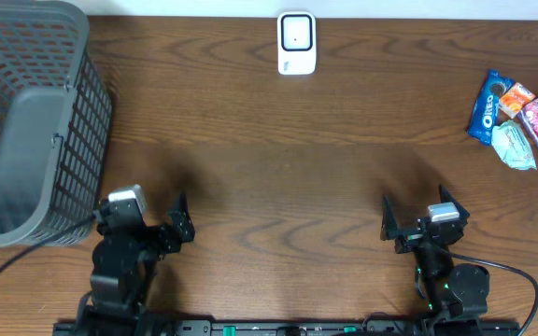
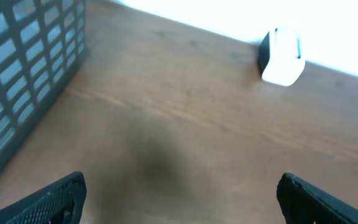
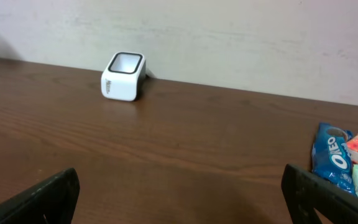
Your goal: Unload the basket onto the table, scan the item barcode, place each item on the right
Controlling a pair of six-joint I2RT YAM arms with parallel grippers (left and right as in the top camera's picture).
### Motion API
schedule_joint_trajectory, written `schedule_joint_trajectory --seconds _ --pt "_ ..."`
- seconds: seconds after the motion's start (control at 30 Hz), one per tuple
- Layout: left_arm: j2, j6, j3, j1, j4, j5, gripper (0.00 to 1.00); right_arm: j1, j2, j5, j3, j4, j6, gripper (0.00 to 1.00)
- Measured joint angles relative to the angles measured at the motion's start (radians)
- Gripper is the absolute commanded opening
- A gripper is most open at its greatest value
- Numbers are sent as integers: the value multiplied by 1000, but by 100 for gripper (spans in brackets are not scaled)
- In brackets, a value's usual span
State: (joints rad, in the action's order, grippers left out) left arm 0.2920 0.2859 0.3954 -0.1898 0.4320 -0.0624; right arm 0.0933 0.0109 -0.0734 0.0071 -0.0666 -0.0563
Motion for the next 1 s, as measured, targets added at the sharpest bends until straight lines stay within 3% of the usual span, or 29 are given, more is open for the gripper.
schedule_joint_trajectory --seconds 0.27,0.53,1.0 --pt "-219 -3 -179 113 -109 42 98 0 0 0 0 0 0 99" --pt "-282 -16 -298 190 -395 73 98 0 0 0 0 0 0 99" --pt "-282 -313 -383 225 -425 215 98 0 0 0 0 0 0 99"
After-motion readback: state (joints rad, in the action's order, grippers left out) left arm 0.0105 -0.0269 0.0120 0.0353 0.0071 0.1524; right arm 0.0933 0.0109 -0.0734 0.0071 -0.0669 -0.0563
